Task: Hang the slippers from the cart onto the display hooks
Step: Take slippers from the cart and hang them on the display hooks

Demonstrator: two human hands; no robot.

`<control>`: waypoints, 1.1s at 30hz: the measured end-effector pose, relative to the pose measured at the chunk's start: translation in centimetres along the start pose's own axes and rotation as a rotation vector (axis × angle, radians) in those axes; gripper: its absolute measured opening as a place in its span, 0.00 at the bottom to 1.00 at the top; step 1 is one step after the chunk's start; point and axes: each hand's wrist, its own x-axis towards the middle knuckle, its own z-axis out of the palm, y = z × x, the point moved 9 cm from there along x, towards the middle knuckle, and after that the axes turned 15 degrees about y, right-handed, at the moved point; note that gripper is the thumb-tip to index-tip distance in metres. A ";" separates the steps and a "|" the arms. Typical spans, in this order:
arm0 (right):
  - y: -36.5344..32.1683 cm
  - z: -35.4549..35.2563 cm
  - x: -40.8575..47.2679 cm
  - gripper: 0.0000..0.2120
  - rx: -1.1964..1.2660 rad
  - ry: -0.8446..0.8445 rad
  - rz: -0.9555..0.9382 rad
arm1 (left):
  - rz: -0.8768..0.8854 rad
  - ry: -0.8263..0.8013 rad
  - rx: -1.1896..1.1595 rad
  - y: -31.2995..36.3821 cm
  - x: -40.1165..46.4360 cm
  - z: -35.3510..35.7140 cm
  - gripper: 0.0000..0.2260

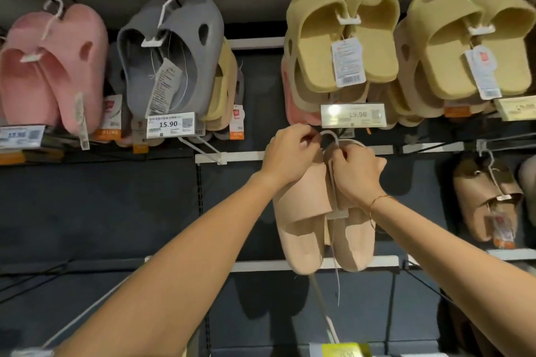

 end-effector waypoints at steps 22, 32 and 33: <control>1.2 -0.2 -0.8 0.12 0.060 0.164 -0.165 | 0.277 0.037 0.083 0.8 -0.7 2.7 0.04; 2.1 -2.9 0.0 0.16 0.039 0.275 -0.165 | 0.365 0.101 0.099 4.6 -1.0 2.4 0.09; 2.1 -3.0 0.1 0.16 0.030 0.268 -0.164 | 0.349 0.092 0.104 4.7 -0.9 2.6 0.11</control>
